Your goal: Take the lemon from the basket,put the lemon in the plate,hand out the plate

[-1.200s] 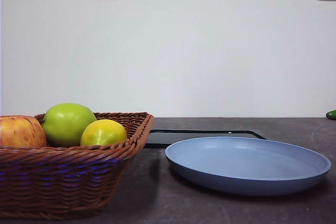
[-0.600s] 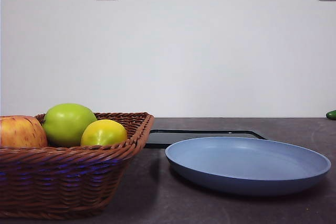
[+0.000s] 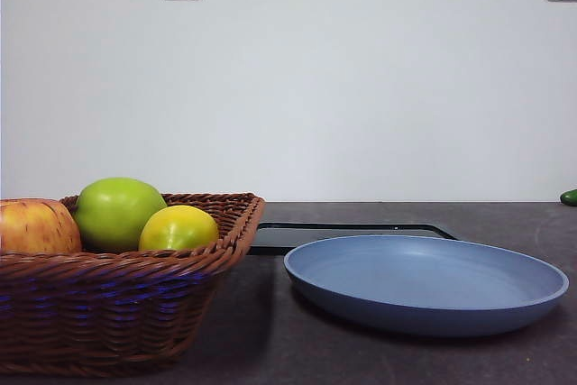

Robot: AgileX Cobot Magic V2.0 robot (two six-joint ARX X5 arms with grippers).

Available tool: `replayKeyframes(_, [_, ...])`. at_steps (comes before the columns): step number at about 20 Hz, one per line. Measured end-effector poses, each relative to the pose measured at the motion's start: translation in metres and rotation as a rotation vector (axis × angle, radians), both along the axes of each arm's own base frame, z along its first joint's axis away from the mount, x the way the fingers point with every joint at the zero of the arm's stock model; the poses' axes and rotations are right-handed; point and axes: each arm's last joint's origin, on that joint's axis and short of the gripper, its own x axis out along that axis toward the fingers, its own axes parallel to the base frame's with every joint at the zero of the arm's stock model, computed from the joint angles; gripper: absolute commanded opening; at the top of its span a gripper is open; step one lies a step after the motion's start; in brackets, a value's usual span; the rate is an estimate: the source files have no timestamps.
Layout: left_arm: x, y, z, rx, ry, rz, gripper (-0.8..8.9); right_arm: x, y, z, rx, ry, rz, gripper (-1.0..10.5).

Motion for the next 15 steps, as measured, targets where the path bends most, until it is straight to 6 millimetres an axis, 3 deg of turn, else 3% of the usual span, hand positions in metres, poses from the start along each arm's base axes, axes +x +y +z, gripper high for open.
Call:
replayKeyframes(3, [0.009, -0.007, 0.007, 0.052, 0.116, -0.085, 0.07, 0.021, 0.003, 0.0, 0.004, 0.117, 0.091, 0.3])
replayKeyframes(7, [0.015, -0.017, 0.008, 0.089, 0.185, -0.169, 0.07, 0.044, 0.008, -0.02, 0.022, 0.266, 0.149, 2.0])
replayKeyframes(10, [0.014, -0.022, 0.009, 0.096, 0.178, -0.207, 0.11, 0.061, 0.015, -0.037, 0.017, 0.357, 0.174, 2.4])
replayKeyframes(11, [0.013, -0.023, 0.009, 0.097, 0.177, -0.214, 0.38, 0.068, 0.016, -0.042, 0.015, 0.361, 0.179, 2.4])
replayKeyframes(14, [0.013, -0.024, 0.009, 0.097, 0.178, -0.22, 3.14, 0.088, 0.019, -0.058, 0.012, 0.386, 0.183, 2.4])
replayKeyframes(15, [0.013, -0.024, 0.009, 0.097, 0.178, -0.22, 3.34, 0.093, 0.02, -0.064, 0.012, 0.405, 0.183, 2.4])
